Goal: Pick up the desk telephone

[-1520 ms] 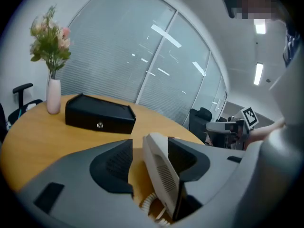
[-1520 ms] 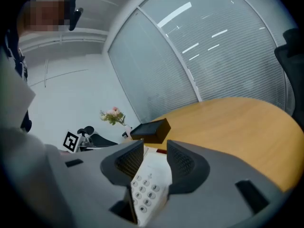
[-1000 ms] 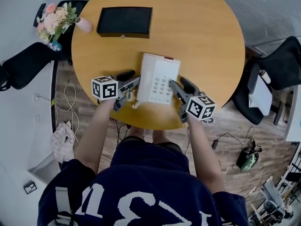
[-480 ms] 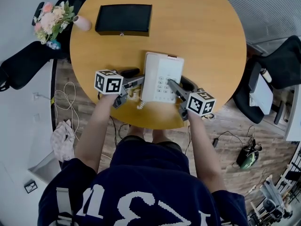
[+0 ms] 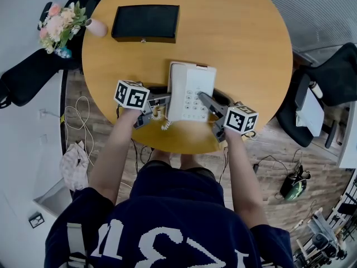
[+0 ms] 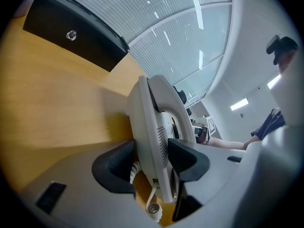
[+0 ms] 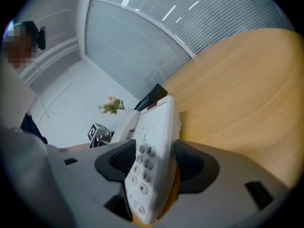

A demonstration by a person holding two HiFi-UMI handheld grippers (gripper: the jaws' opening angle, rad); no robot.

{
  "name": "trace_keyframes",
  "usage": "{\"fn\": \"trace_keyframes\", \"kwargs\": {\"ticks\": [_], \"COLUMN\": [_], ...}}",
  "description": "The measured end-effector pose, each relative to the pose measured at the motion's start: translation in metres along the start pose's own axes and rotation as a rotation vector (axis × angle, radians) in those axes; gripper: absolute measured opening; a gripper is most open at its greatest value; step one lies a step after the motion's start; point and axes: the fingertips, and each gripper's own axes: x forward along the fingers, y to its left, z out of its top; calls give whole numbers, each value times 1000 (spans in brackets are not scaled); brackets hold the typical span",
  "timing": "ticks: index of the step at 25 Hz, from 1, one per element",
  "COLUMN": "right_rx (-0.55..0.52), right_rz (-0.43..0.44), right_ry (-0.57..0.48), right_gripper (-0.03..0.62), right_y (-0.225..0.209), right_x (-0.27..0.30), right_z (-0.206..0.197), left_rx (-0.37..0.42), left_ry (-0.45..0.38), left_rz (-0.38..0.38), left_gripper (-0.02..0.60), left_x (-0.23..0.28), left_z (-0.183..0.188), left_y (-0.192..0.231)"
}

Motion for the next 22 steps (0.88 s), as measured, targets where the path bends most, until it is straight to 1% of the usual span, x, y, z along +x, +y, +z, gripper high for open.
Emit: {"fn": "trace_keyframes", "kwargs": {"ticks": [3, 8, 9, 11, 12, 14, 18, 22], "right_rx": [65, 151, 151, 137, 136, 138, 112, 94], "right_rz": [33, 30, 18, -10, -17, -24, -25, -14], "right_ry": [-14, -23, -24, -33, -41, -49, -27, -38], "right_gripper": [241, 241, 229, 182, 176, 167, 160, 157], "right_y": [0, -5, -6, -8, -8, -7, 1, 12], "right_x": [-2, -3, -4, -6, -7, -10, -15, -21], "right_z": [3, 4, 3, 1, 0, -1, -4, 2], "left_rx": [-10, -47, -53, -54, -51, -47, -28, 5], "left_ry": [-3, -43, -50, -62, -68, -71, -67, -96], "left_rz": [-9, -28, -29, -30, -28, -21, -8, -2], "left_gripper": [215, 201, 201, 199, 198, 198, 196, 196], "left_x": [0, -3, -3, -4, -4, -5, -8, -15], "left_z": [1, 1, 1, 0, -1, -4, -9, -2], "left_y": [0, 0, 0, -2, -4, -8, -16, -27]}}
